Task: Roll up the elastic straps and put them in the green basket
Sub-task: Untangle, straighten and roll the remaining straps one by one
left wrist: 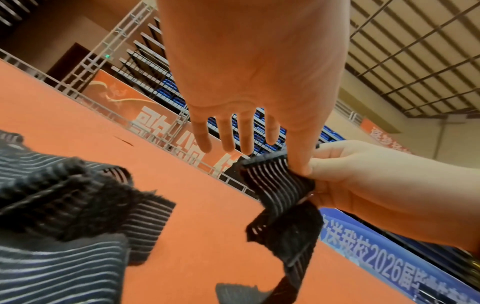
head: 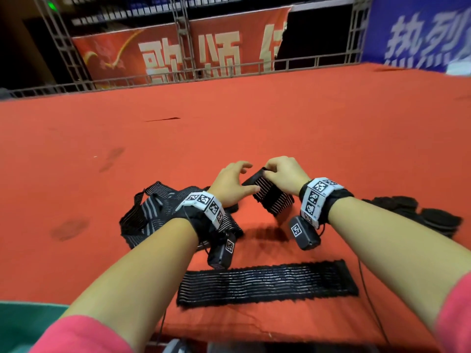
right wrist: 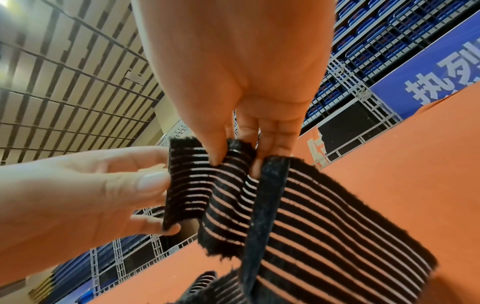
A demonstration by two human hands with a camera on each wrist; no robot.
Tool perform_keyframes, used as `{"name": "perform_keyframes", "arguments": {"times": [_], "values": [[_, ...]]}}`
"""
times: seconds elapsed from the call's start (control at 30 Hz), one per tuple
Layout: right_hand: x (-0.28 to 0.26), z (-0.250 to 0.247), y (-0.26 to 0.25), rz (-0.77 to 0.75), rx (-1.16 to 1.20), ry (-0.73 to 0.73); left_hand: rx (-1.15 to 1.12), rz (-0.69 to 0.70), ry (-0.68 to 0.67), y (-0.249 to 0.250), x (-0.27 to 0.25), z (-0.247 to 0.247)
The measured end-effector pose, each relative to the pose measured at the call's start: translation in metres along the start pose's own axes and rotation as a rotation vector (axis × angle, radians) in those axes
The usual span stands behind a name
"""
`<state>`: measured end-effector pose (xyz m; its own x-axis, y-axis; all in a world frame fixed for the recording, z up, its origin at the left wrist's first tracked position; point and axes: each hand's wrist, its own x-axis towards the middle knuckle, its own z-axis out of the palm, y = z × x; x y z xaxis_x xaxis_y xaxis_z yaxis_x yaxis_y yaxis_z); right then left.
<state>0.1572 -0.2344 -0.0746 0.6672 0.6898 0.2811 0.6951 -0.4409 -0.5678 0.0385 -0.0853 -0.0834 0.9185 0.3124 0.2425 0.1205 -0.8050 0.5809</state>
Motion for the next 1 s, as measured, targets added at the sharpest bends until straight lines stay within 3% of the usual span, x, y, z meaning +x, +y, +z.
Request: {"name": "perform_keyframes", "arguments": {"times": [0.13, 0.37, 0.73, 1.0], "values": [[-0.016, -0.013, -0.009, -0.038, 0.026, -0.023, 0.043, 0.068, 0.076, 0.027, -0.006, -0.001], [-0.04, -0.023, -0.008, -0.054, 0.084, -0.206, 0.052, 0.045, 0.14, 0.048, -0.022, -0.011], [-0.051, -0.023, -0.004, 0.026, 0.031, -0.198, -0.041, -0.042, 0.24, 0.034, -0.043, -0.038], [-0.053, -0.021, -0.03, -0.031, 0.199, -0.116, -0.073, -0.059, 0.166, 0.055, -0.043, -0.041]]}}
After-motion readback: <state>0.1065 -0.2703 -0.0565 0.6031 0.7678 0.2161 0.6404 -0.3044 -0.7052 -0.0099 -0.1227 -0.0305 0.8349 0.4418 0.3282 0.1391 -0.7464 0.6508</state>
